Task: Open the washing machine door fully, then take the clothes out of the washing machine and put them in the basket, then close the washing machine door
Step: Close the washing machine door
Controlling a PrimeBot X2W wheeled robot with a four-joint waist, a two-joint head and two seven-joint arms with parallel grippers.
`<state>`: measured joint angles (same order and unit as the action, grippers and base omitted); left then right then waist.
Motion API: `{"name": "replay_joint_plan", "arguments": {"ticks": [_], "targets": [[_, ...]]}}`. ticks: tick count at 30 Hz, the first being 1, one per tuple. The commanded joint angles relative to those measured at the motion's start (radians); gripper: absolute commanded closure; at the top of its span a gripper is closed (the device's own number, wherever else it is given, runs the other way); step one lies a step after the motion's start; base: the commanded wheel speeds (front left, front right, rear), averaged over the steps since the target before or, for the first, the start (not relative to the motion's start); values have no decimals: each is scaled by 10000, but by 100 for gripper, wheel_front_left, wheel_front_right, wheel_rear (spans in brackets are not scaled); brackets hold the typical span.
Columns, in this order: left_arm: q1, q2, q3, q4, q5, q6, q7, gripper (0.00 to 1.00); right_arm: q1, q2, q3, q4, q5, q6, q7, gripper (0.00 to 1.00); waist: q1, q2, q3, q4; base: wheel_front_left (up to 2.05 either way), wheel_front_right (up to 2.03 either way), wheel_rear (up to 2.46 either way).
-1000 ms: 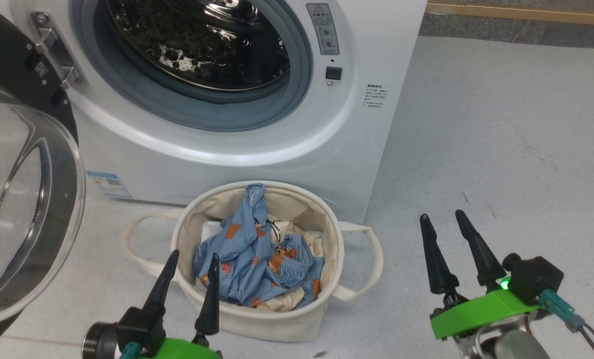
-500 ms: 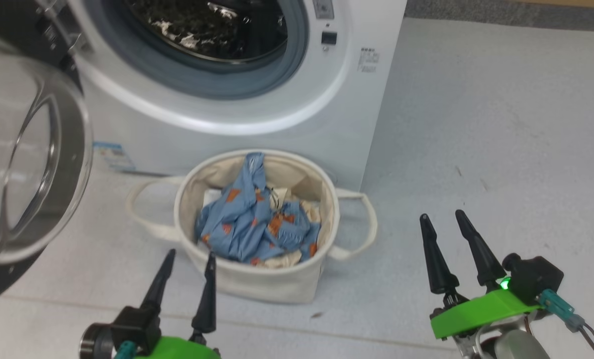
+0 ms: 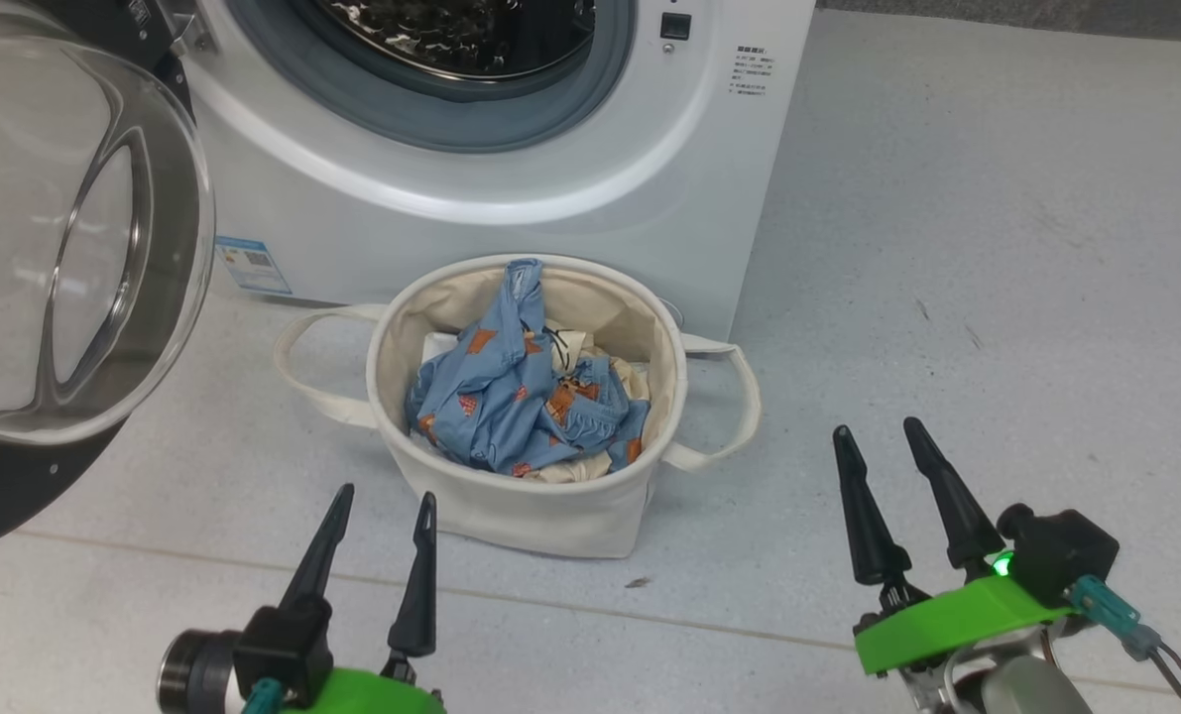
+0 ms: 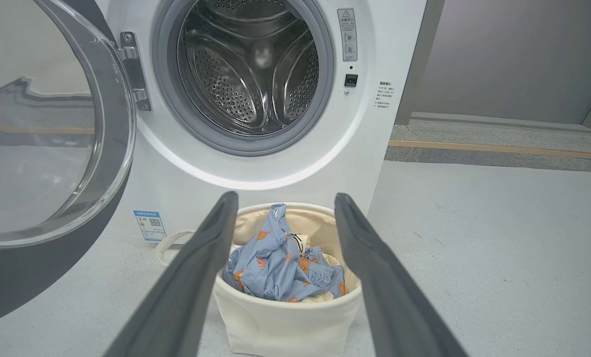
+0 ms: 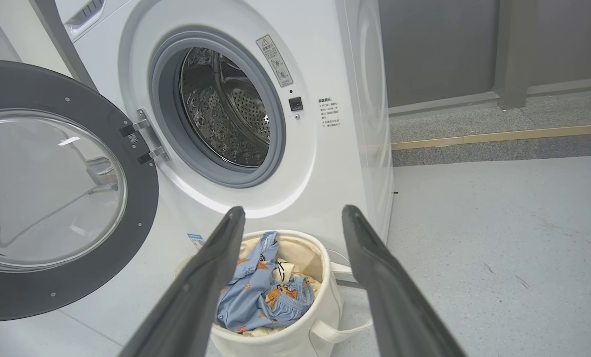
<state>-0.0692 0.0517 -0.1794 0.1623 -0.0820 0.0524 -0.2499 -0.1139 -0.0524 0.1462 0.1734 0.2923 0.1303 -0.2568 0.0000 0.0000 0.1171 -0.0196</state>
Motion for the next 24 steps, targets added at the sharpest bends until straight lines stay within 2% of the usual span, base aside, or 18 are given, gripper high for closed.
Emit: {"name": "replay_joint_plan", "arguments": {"ticks": [1,7,11,23,24], "targets": [[-261,3,271,-364,93,29,-118,0,-170,22,239,-328,33,4,-49,0,0,0,12,3,0,0,0],[-313,-5,307,-402,100,112,-118,0,-214,22,252,-390,41,4,-49,0,0,0,117,59,0,0,0],[-411,-9,259,-466,97,170,-118,0,-307,22,296,-470,88,4,-49,0,0,0,279,331,0,0,0],[-331,-13,-161,-785,-402,610,-118,0,-491,22,645,-444,-299,4,-49,0,0,0,468,2391,0,0,0],[-331,-13,-161,-785,-402,610,-118,0,-491,22,645,-444,-299,4,-49,0,0,0,468,2391,0,0,0]]}}
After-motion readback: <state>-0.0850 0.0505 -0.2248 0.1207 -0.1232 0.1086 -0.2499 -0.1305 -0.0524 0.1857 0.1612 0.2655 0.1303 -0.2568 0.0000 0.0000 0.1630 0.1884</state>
